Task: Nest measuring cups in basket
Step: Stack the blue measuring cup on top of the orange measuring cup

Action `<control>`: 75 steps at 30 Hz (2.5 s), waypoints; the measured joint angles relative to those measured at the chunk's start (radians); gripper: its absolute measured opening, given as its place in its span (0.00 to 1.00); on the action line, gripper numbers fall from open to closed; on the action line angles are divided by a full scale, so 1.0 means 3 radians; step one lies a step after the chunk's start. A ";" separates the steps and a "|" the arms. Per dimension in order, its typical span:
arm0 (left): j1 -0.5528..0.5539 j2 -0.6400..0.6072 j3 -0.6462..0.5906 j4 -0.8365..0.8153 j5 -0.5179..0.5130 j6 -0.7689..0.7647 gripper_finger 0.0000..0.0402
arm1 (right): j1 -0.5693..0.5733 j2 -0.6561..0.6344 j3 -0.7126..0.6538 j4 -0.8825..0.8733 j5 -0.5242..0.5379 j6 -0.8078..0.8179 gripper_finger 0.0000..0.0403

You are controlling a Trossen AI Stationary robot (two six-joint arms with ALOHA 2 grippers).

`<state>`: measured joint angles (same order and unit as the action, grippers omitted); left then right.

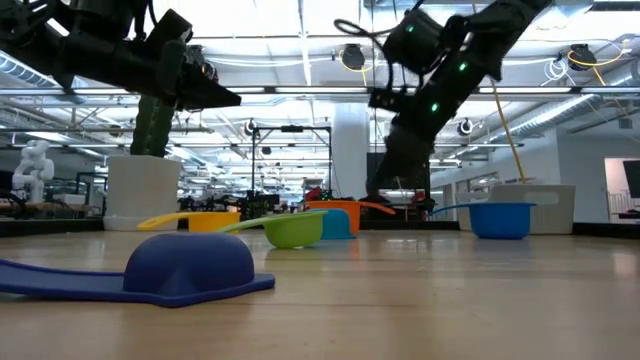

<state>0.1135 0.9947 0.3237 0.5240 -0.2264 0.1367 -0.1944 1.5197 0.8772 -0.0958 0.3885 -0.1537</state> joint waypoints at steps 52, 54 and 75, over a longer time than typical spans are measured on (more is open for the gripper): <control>-0.0003 -0.0001 0.0000 0.0033 0.0086 -0.0032 0.08 | -0.0531 0.0102 0.0000 -0.1382 -0.0964 0.0126 0.30; -0.0001 -0.0001 0.0000 0.0033 0.0085 -0.0023 0.08 | -0.0469 0.0102 0.0000 -0.1359 -0.0964 0.0130 0.30; -0.0002 -0.0001 0.0000 0.0033 0.0086 -0.0004 0.08 | 0.0067 0.0100 0.0000 -0.1123 -0.0960 0.0160 0.32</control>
<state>0.1129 0.9943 0.3237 0.5340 -0.2006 0.1356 -0.1742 1.5497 0.8772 -0.4327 0.1007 -0.1055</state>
